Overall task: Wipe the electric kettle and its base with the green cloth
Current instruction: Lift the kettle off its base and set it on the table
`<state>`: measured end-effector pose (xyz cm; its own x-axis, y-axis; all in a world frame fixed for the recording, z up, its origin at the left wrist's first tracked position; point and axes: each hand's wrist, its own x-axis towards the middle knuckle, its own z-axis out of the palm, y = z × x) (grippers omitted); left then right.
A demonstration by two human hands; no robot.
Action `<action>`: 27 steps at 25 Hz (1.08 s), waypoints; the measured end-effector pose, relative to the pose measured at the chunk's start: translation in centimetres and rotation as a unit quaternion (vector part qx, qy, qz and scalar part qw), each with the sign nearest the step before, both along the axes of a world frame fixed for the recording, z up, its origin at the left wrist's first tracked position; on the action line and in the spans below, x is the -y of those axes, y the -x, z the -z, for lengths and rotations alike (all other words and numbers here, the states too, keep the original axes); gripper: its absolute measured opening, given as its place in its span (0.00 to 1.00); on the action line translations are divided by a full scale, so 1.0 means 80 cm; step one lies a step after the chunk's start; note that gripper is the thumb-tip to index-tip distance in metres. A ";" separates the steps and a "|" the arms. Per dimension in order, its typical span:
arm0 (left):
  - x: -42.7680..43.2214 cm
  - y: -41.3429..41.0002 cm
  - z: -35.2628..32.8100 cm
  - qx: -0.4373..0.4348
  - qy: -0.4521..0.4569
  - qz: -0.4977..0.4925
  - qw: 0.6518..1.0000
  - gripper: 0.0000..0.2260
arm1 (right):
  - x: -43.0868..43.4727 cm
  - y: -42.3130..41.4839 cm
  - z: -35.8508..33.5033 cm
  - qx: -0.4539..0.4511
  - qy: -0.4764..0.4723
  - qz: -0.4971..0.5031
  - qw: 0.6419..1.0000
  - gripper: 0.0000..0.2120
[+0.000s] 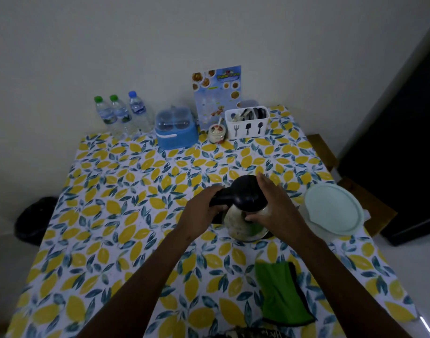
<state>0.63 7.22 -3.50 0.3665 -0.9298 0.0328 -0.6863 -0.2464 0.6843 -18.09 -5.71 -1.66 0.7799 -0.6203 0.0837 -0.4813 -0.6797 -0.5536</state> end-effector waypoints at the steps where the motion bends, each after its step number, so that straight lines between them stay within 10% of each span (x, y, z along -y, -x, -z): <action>1: -0.021 -0.005 -0.001 0.003 0.001 -0.009 1.000 0.19 | -0.016 -0.003 0.000 -0.013 0.004 -0.020 1.000 0.52; 16: -0.189 -0.038 0.027 -0.123 -0.039 -0.074 0.989 0.20 | -0.141 -0.014 0.094 -0.165 0.052 -0.110 0.979 0.49; 22: -0.137 0.018 0.019 0.127 -0.101 -0.162 0.973 0.34 | -0.151 -0.014 0.096 -0.153 0.044 -0.093 0.983 0.49; 27: -0.131 0.025 0.016 0.122 -0.091 -0.184 0.971 0.28 | -0.155 -0.012 0.102 -0.128 0.028 -0.083 0.988 0.48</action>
<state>-1.39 17.66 -4.77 0.6777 -0.7353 0.0082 -0.6643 -0.6074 0.4357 -17.09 6.70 -9.79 0.8705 -0.4823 -0.0981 -0.4798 -0.7871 -0.3877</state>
